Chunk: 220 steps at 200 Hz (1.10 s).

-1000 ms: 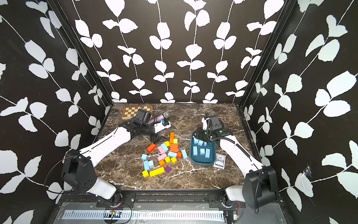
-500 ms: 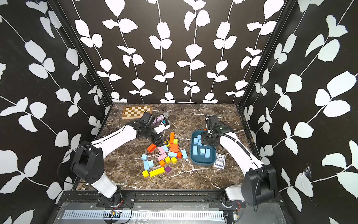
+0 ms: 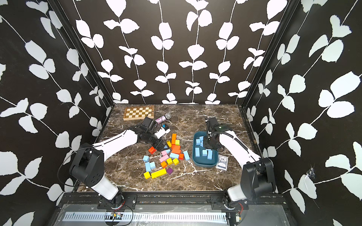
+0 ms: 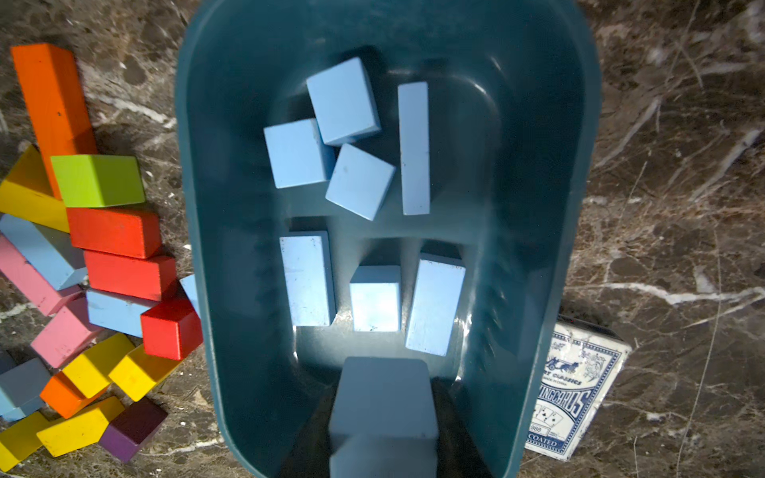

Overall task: Pick out the blue building blocks
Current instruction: Place the building block in the storage box.

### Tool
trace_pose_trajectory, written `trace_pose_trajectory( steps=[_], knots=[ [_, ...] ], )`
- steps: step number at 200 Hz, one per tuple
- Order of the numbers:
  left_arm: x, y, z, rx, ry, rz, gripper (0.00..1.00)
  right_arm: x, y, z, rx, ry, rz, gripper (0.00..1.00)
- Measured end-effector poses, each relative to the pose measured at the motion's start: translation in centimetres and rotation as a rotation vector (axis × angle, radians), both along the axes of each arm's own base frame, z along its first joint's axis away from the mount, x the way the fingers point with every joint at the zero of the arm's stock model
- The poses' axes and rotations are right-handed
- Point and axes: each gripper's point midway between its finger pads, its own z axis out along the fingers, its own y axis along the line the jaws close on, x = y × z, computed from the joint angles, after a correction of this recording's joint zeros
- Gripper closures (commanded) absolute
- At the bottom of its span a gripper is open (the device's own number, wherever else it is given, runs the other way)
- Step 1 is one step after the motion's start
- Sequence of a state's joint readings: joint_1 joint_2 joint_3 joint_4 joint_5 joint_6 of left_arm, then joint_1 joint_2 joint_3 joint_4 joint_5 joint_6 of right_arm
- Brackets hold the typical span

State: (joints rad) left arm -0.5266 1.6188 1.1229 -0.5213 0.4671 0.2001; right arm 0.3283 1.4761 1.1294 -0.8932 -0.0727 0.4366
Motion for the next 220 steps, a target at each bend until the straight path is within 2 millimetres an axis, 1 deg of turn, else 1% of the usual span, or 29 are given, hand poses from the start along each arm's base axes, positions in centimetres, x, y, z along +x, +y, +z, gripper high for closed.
trace_pose_trajectory(
  steps=[20,53,102,118,153,163,176,184,206,220],
  knots=[
    [0.1,-0.1,0.2,-0.005,-0.007,0.002,0.16,0.1,-0.7,-0.9,-0.051,0.033,-0.008,0.89],
    [0.2,-0.1,0.2,-0.007,-0.010,0.003,0.16,0.8,-1.7,-2.0,-0.129,0.060,-0.016,0.87],
    [0.0,0.1,0.1,-0.001,-0.013,0.005,0.16,2.2,-2.4,-4.0,-0.205,0.105,-0.010,0.82],
    [0.1,0.2,0.0,0.005,-0.017,0.008,0.16,2.6,-2.5,-3.9,-0.218,0.101,-0.012,0.80],
    [0.4,0.6,-0.2,0.016,-0.022,0.020,0.16,3.8,-2.8,-2.8,-0.242,0.062,-0.018,0.75],
    [0.4,0.7,-0.3,0.020,-0.022,0.022,0.16,4.0,-2.8,-2.6,-0.247,0.054,-0.018,0.71],
    [0.4,0.9,-0.5,0.023,-0.021,0.026,0.16,4.0,-2.9,-2.6,-0.250,0.052,-0.019,0.63],
    [0.4,0.9,-0.5,0.025,-0.020,0.027,0.16,4.0,-2.9,-2.6,-0.250,0.052,-0.018,0.60],
    [0.4,1.0,-0.6,0.027,-0.021,0.029,0.16,4.1,-2.8,-2.4,-0.246,0.044,-0.014,0.57],
    [0.5,1.0,-0.6,0.028,-0.021,0.030,0.16,4.2,-2.6,-1.9,-0.232,0.025,-0.013,0.56]
  ],
)
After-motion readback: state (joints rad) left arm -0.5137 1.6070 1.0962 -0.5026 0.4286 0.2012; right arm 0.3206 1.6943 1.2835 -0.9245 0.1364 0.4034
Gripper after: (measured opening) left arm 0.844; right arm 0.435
